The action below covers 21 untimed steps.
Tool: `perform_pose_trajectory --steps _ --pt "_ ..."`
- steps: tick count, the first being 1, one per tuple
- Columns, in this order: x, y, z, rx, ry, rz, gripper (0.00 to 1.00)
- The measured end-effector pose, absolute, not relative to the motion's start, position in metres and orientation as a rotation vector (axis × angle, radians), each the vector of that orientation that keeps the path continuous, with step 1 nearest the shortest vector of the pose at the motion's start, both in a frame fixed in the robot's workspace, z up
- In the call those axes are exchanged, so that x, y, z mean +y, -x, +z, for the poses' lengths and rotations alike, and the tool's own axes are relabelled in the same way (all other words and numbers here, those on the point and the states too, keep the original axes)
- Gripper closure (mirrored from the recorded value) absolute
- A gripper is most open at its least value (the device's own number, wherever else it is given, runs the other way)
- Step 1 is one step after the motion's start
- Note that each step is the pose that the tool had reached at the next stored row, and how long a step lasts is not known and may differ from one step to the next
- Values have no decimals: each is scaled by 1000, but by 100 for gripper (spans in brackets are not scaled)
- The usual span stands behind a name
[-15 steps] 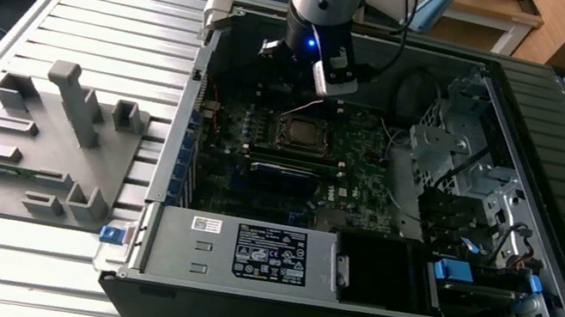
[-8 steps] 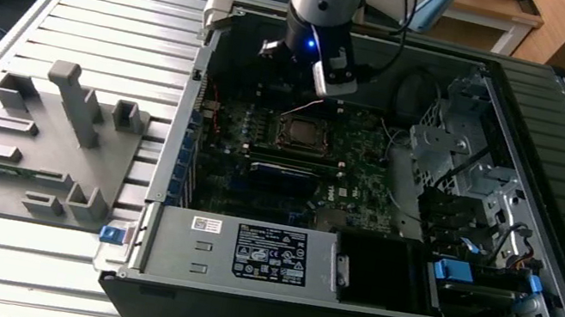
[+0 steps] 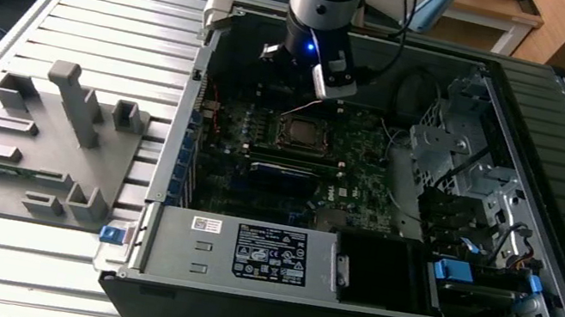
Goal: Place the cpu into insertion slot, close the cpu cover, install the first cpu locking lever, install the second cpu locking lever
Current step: 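Install the first cpu locking lever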
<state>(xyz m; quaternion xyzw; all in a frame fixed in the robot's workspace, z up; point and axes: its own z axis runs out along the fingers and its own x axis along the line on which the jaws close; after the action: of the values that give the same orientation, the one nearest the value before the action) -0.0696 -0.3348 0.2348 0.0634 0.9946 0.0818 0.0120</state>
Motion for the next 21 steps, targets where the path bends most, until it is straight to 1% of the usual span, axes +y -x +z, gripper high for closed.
perform_pose_trajectory --steps 21 --pt "-324 61 232 3100 -201 260 89"
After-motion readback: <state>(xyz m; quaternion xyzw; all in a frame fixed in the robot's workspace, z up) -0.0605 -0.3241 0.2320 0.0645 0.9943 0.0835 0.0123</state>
